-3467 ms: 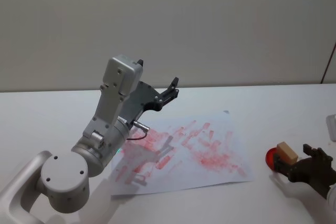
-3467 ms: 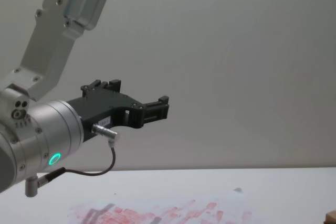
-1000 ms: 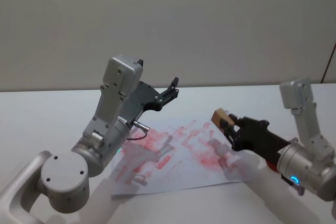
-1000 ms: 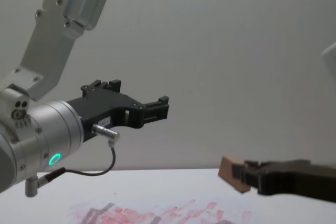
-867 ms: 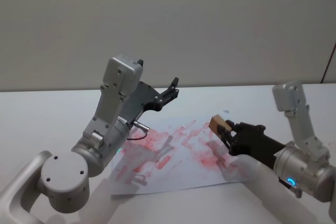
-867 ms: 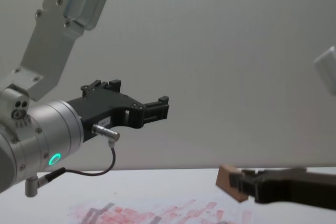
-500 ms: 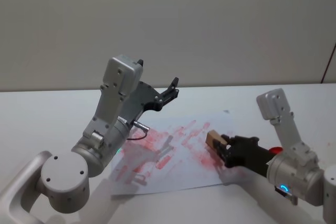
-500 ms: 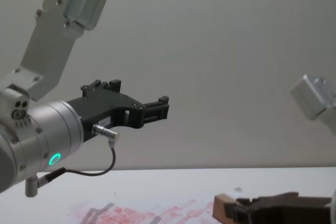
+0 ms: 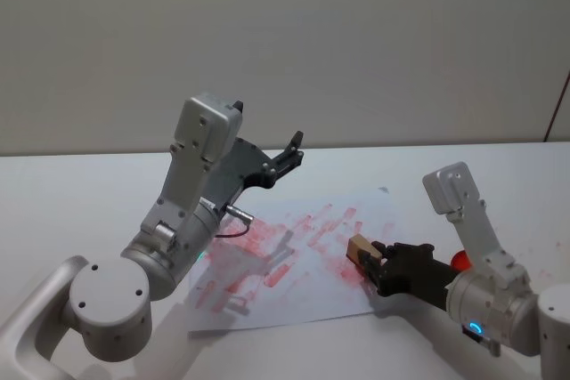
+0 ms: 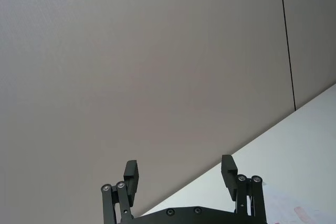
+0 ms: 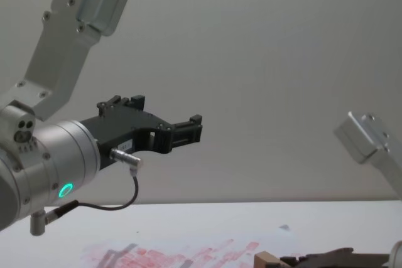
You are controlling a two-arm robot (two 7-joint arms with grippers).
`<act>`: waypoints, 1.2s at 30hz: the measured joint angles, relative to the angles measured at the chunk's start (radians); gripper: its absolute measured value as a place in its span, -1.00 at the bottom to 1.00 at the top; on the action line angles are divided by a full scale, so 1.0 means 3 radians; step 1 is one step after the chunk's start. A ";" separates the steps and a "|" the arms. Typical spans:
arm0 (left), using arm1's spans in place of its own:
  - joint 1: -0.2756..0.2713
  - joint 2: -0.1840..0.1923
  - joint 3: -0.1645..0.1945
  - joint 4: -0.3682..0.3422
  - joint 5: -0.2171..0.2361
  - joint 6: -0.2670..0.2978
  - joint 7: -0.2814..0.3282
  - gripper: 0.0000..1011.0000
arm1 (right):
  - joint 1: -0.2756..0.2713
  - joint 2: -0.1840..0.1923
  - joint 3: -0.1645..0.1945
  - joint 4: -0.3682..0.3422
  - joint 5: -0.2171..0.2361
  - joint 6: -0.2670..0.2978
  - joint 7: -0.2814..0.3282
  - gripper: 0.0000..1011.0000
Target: Use the one hand to pick up the stamp and affix it onto the A4 paper.
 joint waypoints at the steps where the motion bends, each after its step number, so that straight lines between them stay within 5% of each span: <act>1: 0.0000 0.0000 0.0000 0.0000 0.0000 0.0000 0.0000 0.98 | -0.0004 0.0000 -0.0003 0.0002 0.0000 -0.0001 -0.0008 -0.58; 18: 0.0000 0.0000 0.0000 0.0000 0.0000 0.0000 0.0000 0.98 | -0.0033 0.0003 -0.0004 -0.0057 0.0023 -0.0158 -0.0130 -0.58; 36: 0.0000 0.0000 0.0000 0.0000 0.0000 0.0000 0.0000 0.98 | -0.0169 0.0134 0.0140 -0.0638 0.0240 -0.0491 -0.0501 -0.58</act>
